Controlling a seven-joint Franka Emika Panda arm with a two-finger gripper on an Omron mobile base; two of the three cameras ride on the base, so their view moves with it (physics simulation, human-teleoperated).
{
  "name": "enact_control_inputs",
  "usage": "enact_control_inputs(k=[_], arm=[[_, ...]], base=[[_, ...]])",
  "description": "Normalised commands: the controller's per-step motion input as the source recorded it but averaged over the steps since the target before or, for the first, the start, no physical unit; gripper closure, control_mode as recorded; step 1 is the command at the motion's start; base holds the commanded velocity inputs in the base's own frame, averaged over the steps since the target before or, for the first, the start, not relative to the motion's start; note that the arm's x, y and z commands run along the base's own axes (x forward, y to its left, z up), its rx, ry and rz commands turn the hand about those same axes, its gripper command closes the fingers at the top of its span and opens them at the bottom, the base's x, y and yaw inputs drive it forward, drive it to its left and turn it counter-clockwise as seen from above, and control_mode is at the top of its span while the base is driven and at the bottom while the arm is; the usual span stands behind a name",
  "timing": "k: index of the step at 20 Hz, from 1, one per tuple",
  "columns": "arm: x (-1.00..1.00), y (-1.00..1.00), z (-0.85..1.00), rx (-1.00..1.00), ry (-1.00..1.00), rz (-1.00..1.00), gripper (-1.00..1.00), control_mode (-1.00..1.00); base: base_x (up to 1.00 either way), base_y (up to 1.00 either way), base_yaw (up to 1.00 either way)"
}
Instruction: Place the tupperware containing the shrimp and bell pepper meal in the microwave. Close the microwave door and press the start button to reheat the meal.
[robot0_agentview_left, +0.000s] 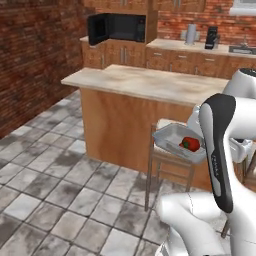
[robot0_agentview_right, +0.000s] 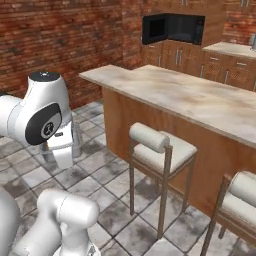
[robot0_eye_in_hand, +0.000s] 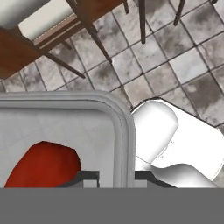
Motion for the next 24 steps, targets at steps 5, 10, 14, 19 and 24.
enact_control_inputs(k=[5, 10, 14, 19, 24], arm=[[0.00, 0.00, 0.00, 0.00, 0.00, 0.00, 1.00, 1.00], [0.00, 0.00, 0.00, 0.00, 0.00, 0.00, 1.00, 1.00], [0.00, 0.00, 0.00, 0.00, 0.00, 0.00, 1.00, 1.00], [0.00, 0.00, 0.00, 0.00, 0.00, 0.00, 1.00, 1.00], [0.00, 0.00, 0.00, 0.00, 0.00, 0.00, 1.00, 1.00]], base=[[0.90, 1.00, -0.18], [0.67, 1.00, -0.45], [0.61, 1.00, -0.62], [0.45, 1.00, -0.56], [0.39, 1.00, -0.26]])
